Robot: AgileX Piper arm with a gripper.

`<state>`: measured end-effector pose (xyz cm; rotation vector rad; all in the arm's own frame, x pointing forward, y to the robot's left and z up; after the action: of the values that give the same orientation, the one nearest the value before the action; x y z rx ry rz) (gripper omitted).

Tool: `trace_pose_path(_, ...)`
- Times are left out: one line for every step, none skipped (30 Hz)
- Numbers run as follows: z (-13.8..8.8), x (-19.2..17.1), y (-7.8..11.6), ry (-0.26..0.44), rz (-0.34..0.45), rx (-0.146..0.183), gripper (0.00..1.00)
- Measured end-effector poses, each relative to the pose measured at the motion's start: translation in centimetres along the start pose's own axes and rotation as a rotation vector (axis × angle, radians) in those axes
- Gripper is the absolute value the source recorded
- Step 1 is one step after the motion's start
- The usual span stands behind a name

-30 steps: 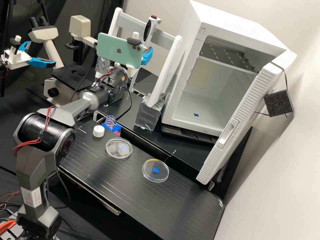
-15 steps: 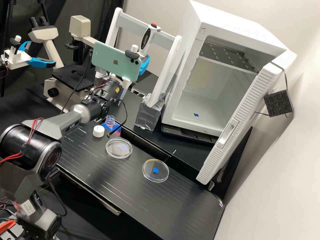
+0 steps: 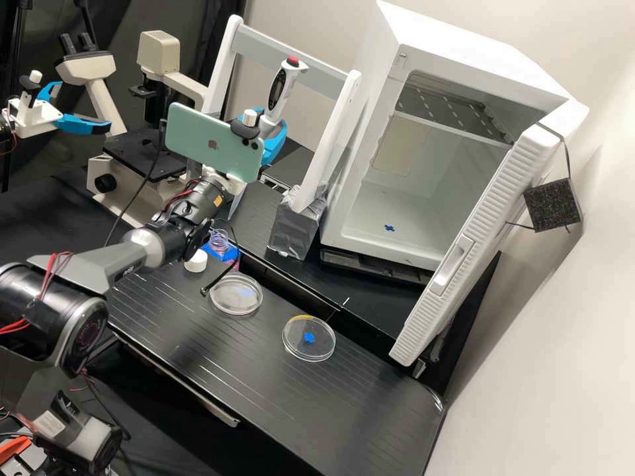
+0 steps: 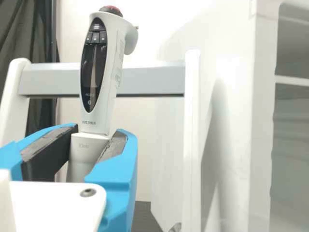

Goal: Use the pipette

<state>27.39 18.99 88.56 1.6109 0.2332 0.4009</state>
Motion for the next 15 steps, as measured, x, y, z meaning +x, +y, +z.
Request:
trace_pose_path(0.1,-0.2,-0.2,-0.001,-0.006,-0.001,0.0)
trace_pose_path(0.2,-0.4,-0.6,-0.006,-0.019,-0.004,0.0)
trace_pose_path(0.2,-0.5,-0.6,-0.005,-0.02,-0.004,0.0)
trace_pose_path(0.3,-0.7,-0.9,-0.007,-0.028,-0.013,0.0)
trace_pose_path(0.4,-0.8,-1.1,-0.011,-0.036,-0.013,0.0)
trace_pose_path(0.5,-0.9,-1.2,-0.012,-0.039,-0.013,0.0)
trace_pose_path(0.5,-1.0,-1.4,-0.01,-0.04,-0.013,0.0)
trace_pose_path(0.6,-1.2,-1.5,-0.011,-0.041,-0.012,0.0)
trace_pose_path(0.7,-1.2,-1.6,-0.012,-0.04,-0.015,0.0)
trace_pose_path(0.8,-1.4,-1.6,-0.009,-0.037,-0.017,0.0)
trace_pose_path(0.8,-1.4,-1.6,-0.004,-0.031,-0.017,0.0)
trace_pose_path(0.8,-1.5,-1.6,0.0,-0.026,-0.018,0.0)
trace_pose_path(0.8,-1.6,-1.7,0.003,-0.022,-0.021,0.0)
trace_pose_path(0.9,-1.7,-1.7,0.008,-0.016,-0.032,0.0)
trace_pose_path(0.9,-1.7,-1.7,0.013,-0.011,-0.034,0.0)
